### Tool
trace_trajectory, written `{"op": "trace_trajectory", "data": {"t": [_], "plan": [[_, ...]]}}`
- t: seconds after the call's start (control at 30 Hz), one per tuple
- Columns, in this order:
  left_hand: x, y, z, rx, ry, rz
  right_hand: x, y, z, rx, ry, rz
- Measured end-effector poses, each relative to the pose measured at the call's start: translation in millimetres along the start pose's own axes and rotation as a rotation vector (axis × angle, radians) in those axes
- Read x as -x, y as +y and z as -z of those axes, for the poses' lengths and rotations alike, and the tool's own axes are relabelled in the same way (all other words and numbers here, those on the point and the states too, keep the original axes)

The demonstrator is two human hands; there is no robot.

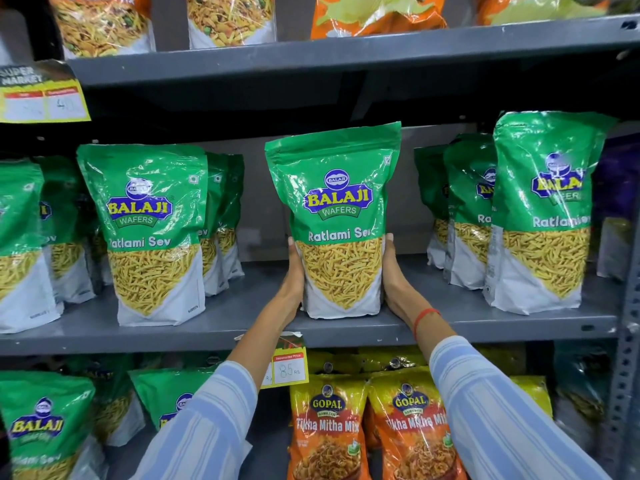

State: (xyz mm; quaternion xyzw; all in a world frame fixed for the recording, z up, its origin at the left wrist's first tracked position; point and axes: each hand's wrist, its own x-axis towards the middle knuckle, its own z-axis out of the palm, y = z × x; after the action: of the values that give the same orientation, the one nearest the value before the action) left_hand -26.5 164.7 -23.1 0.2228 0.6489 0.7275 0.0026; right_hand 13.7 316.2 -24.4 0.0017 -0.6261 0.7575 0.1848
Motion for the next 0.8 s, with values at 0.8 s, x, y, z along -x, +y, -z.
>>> {"op": "trace_trajectory", "data": {"t": [0.8], "plan": [[28.6, -4.1, -266.3, -0.290, -0.107, -0.120, 38.5, -56.1, 259.1, 0.290, 0.590, 0.258]]}}
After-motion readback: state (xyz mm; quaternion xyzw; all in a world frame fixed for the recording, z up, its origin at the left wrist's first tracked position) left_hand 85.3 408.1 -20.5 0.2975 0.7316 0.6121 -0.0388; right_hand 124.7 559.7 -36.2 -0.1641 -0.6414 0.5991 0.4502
